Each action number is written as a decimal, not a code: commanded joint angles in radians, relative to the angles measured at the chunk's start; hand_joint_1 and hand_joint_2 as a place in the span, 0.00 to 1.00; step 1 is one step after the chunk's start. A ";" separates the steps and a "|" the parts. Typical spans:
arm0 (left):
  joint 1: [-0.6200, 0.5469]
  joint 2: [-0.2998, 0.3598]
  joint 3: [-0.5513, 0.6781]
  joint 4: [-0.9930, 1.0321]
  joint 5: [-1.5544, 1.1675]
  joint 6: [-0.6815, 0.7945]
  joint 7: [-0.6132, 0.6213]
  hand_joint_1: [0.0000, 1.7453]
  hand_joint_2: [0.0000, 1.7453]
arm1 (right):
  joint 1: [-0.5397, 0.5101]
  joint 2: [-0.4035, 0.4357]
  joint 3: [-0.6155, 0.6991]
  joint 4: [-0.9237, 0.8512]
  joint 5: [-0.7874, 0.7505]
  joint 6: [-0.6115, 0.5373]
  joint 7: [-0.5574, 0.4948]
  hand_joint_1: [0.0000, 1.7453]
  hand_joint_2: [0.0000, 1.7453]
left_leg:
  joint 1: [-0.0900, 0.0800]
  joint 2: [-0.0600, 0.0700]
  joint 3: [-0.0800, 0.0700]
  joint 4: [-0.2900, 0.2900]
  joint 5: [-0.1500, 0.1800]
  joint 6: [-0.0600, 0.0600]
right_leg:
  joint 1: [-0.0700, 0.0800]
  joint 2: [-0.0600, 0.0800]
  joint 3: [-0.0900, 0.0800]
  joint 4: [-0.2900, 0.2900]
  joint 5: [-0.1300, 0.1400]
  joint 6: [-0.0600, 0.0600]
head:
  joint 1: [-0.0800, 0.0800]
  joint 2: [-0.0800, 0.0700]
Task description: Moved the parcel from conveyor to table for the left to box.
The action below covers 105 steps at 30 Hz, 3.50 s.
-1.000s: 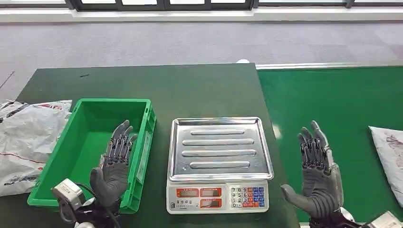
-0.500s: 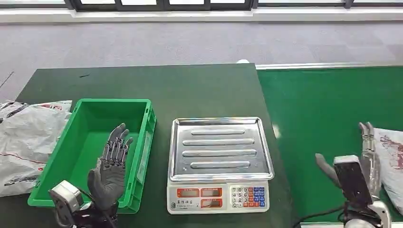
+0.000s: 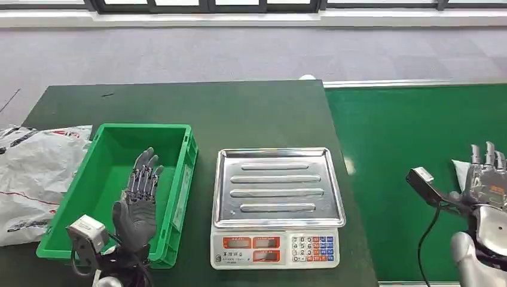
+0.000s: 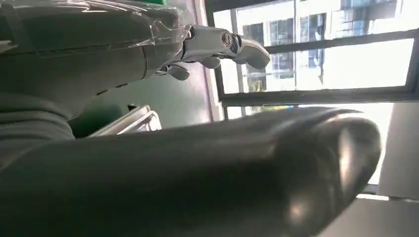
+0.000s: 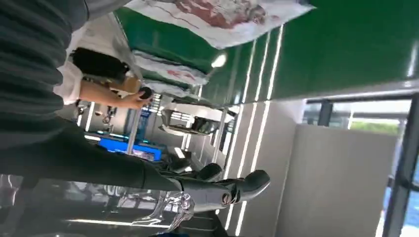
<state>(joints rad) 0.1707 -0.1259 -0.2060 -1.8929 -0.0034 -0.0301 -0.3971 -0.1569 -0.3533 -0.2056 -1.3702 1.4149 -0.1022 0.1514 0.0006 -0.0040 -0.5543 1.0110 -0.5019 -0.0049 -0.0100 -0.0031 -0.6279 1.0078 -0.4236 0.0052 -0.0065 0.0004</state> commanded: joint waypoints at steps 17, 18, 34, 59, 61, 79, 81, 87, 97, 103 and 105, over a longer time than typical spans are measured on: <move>-0.130 0.033 0.040 0.183 0.031 -0.016 0.018 0.00 0.00 | -0.283 -0.218 0.129 0.877 -0.165 0.244 -0.012 0.00 1.00 | -0.001 0.000 0.000 -0.001 0.001 0.001 | -0.001 -0.003 0.001 -0.002 0.001 0.001 | 0.000 0.000; -0.131 0.031 0.039 0.180 0.028 -0.014 0.020 0.00 0.00 | -0.278 -0.222 0.129 0.892 -0.170 0.259 -0.012 0.00 1.00 | -0.001 0.001 0.000 -0.003 0.002 0.001 | -0.001 -0.002 0.002 -0.004 0.003 0.001 | 0.000 0.000; -0.130 0.010 0.052 0.194 -0.004 -0.008 0.022 0.00 0.00 | -0.300 -0.184 0.160 0.961 -0.191 0.342 -0.019 0.00 1.00 | -0.001 -0.001 0.002 -0.001 0.001 0.002 | 0.000 -0.003 0.003 -0.003 0.001 0.002 | 0.000 0.000; -0.069 0.021 0.066 0.123 0.005 0.017 0.028 0.00 0.00 | -0.245 -0.028 0.425 0.589 -0.279 0.185 -0.114 1.00 1.00 | 0.007 0.019 0.013 -0.001 -0.004 -0.002 | 0.005 0.017 0.010 -0.003 0.004 -0.001 | 0.000 0.000; -0.069 0.020 0.065 0.123 0.005 0.016 0.028 0.00 0.00 | -0.238 -0.031 0.424 0.589 -0.279 0.182 -0.116 1.00 1.00 | 0.006 0.025 0.011 -0.002 -0.004 -0.003 | 0.002 0.021 0.007 -0.003 0.006 -0.004 | 0.000 0.000; -0.089 0.011 0.083 0.175 0.160 -0.095 0.021 0.00 0.00 | -0.055 0.106 0.164 -0.201 -0.489 -0.259 -0.344 1.00 1.00 | 0.004 0.002 0.007 -0.004 0.005 -0.005 | 0.004 0.001 -0.001 -0.003 0.003 -0.003 | 0.000 0.000; -0.092 0.011 0.081 0.177 0.169 -0.103 0.019 0.00 0.00 | -0.043 0.111 0.179 -0.245 -0.495 -0.293 -0.365 1.00 1.00 | 0.004 0.001 0.008 -0.003 0.004 -0.005 | 0.004 0.001 -0.001 -0.002 0.003 -0.003 | 0.000 0.000; -0.103 0.009 0.078 0.177 0.171 -0.107 0.018 0.00 0.00 | -0.046 0.115 0.187 -0.294 -0.479 -0.311 -0.353 1.00 1.00 | 0.002 0.003 0.002 -0.002 0.004 -0.004 | 0.002 0.003 -0.002 -0.002 0.004 -0.003 | 0.000 0.000; -0.126 0.009 0.051 0.202 0.158 -0.098 0.025 0.00 0.00 | -0.036 0.097 0.173 -0.368 -0.444 -0.460 -0.386 1.00 1.00 | 0.002 0.001 0.007 -0.003 0.005 -0.004 | 0.002 0.002 -0.003 -0.002 0.004 -0.003 | 0.000 0.000; -0.168 -0.002 0.019 0.266 0.062 0.061 -0.028 0.00 0.00 | -0.230 0.099 0.384 -0.215 -0.513 -0.368 -0.418 1.00 1.00 | 0.001 0.006 0.005 -0.002 0.006 -0.004 | 0.001 0.006 -0.005 -0.001 0.006 -0.002 | 0.000 0.000; -0.192 -0.003 -0.008 0.274 0.057 0.113 -0.024 0.00 0.00 | -0.275 0.167 0.477 -0.139 -0.521 -0.346 -0.424 1.00 1.00 | 0.001 0.010 -0.004 -0.001 0.005 -0.003 | 0.001 0.010 -0.006 -0.001 0.007 -0.002 | 0.000 0.000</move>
<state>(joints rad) 0.0698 -0.1183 -0.1629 -1.7429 0.1353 -0.1048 -0.3861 -0.1927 -0.2880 0.0057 -1.7300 0.9529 -0.5409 -0.2426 0.0028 -0.0034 -0.5598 1.0104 -0.4986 -0.0079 -0.0082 -0.0024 -0.6328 1.0076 -0.4208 0.0029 -0.0065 0.0004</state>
